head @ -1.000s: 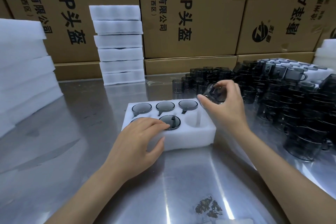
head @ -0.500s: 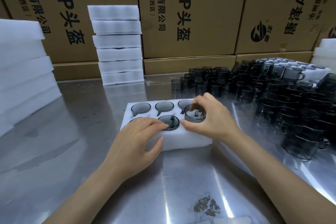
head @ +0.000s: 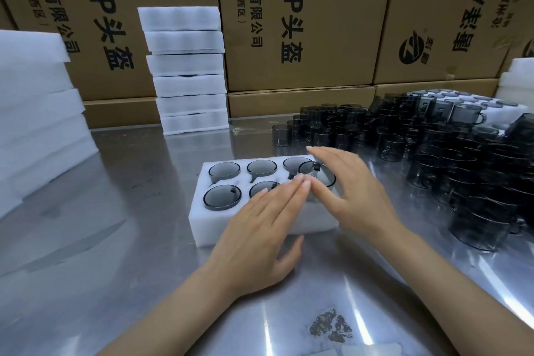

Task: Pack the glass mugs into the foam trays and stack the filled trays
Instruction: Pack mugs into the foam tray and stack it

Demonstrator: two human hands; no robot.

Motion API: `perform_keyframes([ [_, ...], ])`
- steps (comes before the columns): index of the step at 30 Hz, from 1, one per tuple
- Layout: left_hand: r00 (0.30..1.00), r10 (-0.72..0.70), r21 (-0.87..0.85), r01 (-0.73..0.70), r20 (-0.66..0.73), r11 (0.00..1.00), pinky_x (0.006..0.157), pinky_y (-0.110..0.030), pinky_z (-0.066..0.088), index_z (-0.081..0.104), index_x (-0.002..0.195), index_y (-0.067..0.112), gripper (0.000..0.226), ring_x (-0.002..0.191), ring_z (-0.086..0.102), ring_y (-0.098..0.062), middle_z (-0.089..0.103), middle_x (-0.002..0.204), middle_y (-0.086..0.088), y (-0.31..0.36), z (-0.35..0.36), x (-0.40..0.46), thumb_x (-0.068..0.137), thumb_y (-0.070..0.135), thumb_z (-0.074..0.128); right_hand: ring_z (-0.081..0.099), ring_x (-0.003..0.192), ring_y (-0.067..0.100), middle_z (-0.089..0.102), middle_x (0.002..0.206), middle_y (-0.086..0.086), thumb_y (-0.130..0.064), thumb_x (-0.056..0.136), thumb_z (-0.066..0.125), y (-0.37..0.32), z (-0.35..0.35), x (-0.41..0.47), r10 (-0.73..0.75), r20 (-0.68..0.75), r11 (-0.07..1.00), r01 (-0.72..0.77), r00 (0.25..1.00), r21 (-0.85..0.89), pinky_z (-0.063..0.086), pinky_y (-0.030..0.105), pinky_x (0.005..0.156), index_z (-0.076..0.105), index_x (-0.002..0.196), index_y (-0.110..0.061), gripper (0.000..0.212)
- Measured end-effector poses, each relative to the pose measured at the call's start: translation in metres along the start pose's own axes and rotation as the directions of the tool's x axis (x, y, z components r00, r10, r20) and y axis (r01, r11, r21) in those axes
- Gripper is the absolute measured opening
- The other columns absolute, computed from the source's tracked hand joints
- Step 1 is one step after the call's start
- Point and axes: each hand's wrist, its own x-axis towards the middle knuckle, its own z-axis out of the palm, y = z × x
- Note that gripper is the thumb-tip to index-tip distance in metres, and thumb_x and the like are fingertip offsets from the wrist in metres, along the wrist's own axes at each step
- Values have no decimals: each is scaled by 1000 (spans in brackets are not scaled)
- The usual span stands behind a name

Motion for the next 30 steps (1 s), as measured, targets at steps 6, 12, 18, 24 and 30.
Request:
perform_keyframes([
  [6,999,-23,19,23,-39,1000,112,-30,26,33,143,-1,69,139,32,-19,30,152,-12,-1,3,4,83,27,53,48,107,8,57,114,-15,-45,86,57,-3,8,-2,-6,23,1000,5,1000,28,36,19,86,58,123,-30,40],
  [12,998,-16,11,17,-58,1000,109,-41,35,27,145,2,72,142,27,-20,25,154,-11,-3,6,2,85,28,54,29,132,-6,38,142,-24,-60,88,40,-4,3,-2,-10,54,1000,10,999,3,24,14,104,42,141,-33,59],
  [18,999,-30,122,33,-27,992,105,-41,40,52,133,7,63,130,47,-21,51,139,-6,-1,8,4,80,40,50,16,141,-3,25,151,-21,-40,99,31,-3,13,-5,65,265,996,-44,962,-83,17,31,117,35,144,-31,46],
  [24,998,-55,102,59,-44,993,102,-35,43,60,125,11,59,118,56,-18,60,129,-1,1,10,6,75,41,52,15,142,-2,23,152,-23,-37,100,28,-1,16,-9,82,271,985,-37,959,-169,18,32,116,32,145,-35,45],
  [30,997,-78,127,81,-27,989,106,-38,38,53,133,13,59,126,50,-17,53,137,2,0,4,0,82,41,48,29,136,2,37,146,-16,-37,96,42,0,23,-11,147,123,980,-162,981,118,21,22,112,42,141,-25,47],
])
